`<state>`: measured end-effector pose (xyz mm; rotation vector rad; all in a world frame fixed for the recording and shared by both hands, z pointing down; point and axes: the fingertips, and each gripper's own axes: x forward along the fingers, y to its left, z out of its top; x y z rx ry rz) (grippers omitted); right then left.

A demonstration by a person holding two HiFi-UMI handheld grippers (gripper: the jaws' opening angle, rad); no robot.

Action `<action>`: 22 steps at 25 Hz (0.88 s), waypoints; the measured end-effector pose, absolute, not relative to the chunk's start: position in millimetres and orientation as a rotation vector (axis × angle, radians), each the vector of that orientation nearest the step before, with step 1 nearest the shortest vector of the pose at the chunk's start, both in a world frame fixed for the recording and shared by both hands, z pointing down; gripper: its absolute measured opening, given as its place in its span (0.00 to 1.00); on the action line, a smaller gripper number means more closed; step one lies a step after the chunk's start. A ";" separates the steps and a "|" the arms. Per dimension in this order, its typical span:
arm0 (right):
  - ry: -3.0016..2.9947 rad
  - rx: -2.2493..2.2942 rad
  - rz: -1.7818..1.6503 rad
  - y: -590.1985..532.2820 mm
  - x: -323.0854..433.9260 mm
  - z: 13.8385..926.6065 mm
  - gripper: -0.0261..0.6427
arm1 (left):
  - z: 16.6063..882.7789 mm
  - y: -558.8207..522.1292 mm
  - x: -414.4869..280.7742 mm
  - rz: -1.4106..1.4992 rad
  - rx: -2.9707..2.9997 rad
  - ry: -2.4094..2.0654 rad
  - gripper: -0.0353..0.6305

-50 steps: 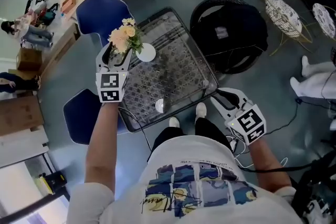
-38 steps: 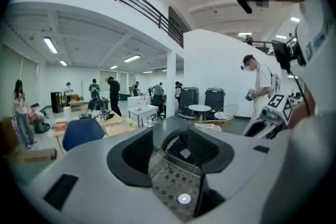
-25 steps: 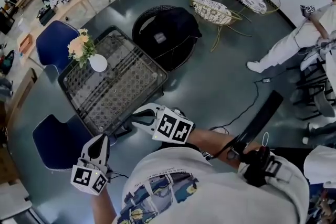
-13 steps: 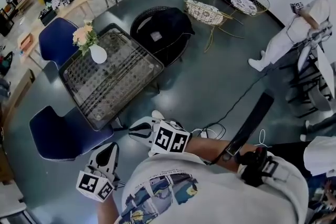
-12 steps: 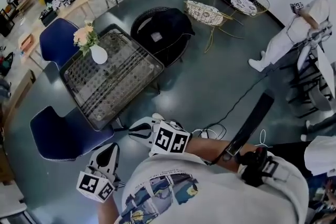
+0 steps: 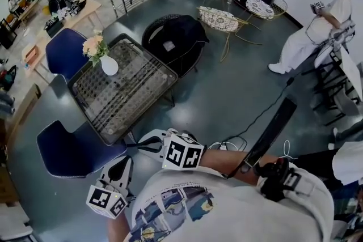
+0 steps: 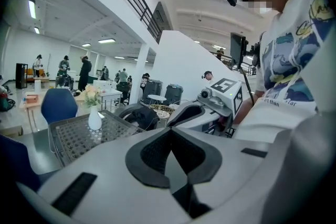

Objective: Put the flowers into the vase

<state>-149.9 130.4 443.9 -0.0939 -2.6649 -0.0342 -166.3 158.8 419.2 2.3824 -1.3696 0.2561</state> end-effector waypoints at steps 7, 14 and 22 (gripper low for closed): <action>-2.649 -0.104 -0.047 143.3 -150.2 447.0 0.08 | 425.1 166.9 -163.7 0.261 2.388 -1.335 0.07; -2.645 -0.121 -0.053 148.3 -150.6 447.9 0.08 | 427.8 172.7 -164.5 0.265 2.369 -1.346 0.07; -2.642 -0.121 -0.056 145.3 -143.8 449.0 0.08 | 430.5 171.1 -158.5 0.271 2.363 -1.350 0.07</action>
